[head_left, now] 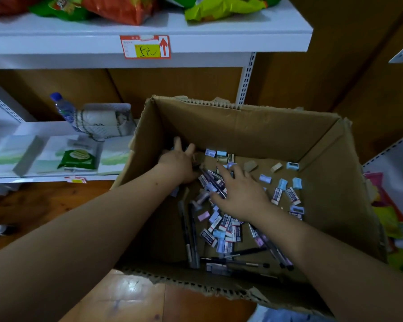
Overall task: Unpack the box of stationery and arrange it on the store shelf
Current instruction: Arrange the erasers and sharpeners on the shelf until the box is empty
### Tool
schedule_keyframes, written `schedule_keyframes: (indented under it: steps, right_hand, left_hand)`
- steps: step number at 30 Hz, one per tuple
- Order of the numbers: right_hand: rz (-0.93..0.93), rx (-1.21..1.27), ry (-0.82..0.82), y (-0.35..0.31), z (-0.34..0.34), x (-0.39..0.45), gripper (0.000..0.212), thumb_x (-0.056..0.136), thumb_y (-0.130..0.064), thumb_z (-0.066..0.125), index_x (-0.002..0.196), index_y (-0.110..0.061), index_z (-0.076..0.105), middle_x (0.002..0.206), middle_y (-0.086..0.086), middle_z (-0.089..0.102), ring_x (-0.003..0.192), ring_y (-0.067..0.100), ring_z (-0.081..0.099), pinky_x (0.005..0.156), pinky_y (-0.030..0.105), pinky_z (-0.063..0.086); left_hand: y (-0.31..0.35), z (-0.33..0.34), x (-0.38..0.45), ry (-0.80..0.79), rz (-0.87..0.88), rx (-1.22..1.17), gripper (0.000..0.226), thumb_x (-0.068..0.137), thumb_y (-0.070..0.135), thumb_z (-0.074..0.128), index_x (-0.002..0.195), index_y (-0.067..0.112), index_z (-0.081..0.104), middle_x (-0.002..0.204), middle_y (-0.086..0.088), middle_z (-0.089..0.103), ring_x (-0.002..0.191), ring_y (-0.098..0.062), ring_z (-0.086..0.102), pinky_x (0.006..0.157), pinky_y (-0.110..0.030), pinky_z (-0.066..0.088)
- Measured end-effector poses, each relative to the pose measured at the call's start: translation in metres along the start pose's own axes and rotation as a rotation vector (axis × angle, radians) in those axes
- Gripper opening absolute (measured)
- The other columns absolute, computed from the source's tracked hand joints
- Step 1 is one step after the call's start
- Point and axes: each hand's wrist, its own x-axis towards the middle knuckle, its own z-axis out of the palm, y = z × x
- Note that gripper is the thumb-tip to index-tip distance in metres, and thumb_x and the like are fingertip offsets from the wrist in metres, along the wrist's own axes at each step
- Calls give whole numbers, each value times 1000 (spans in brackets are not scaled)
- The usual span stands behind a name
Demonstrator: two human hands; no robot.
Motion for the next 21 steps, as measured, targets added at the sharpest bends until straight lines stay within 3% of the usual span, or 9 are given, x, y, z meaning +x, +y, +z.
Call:
schedule_keyframes:
  steps: [2,5,9,12,15,18,21]
  right_hand:
    - [2,-48,-29,-5,4,-5,92,83,-80,32,155,-30,4,154,10,16,138,34,21,103,45,36]
    - [-2,-92,-39,-10,8,-6,96,81,-77,44,155,-28,6,155,14,15,138,37,18,107,46,33]
    - [41,13,-28,-10,9,-6,86,82,-60,61,150,-27,20,151,11,22,134,36,29,100,43,42]
    - [57,28,-3,-11,9,-6,80,79,-57,65,143,-25,28,146,10,29,121,33,47,82,37,49]
    - [50,13,63,-14,9,-6,67,81,-49,66,135,-24,35,139,9,38,107,30,56,66,31,42]
    - [6,-37,112,-16,9,-7,57,87,-38,64,134,-23,37,126,8,49,103,28,57,65,29,35]
    - [-4,65,83,-12,6,-5,49,92,-33,61,136,-26,41,111,5,57,88,22,57,61,30,40]
  left_hand:
    - [2,0,-1,-61,7,-4,86,90,58,57,153,31,5,157,-18,-8,133,-49,30,102,-48,44]
    - [7,-1,0,-159,41,-18,93,89,48,64,154,39,-2,158,-13,-15,139,-51,15,107,-51,41]
    - [4,-7,4,-139,31,-98,75,96,29,59,154,32,11,159,-18,-9,132,-45,37,101,-48,48]
    - [8,-3,3,-159,-8,-97,77,95,27,60,154,28,10,157,-24,-6,130,-42,41,101,-47,48]
    - [11,4,4,-123,-80,-94,81,94,28,62,154,27,7,153,-27,7,125,-39,47,97,-44,50]
    - [11,6,3,-58,-98,-115,69,98,24,53,153,23,12,150,-29,14,120,-38,52,92,-41,49]
    - [10,6,5,-43,-71,-134,62,98,13,49,151,20,17,146,-30,21,118,-38,52,92,-41,49]
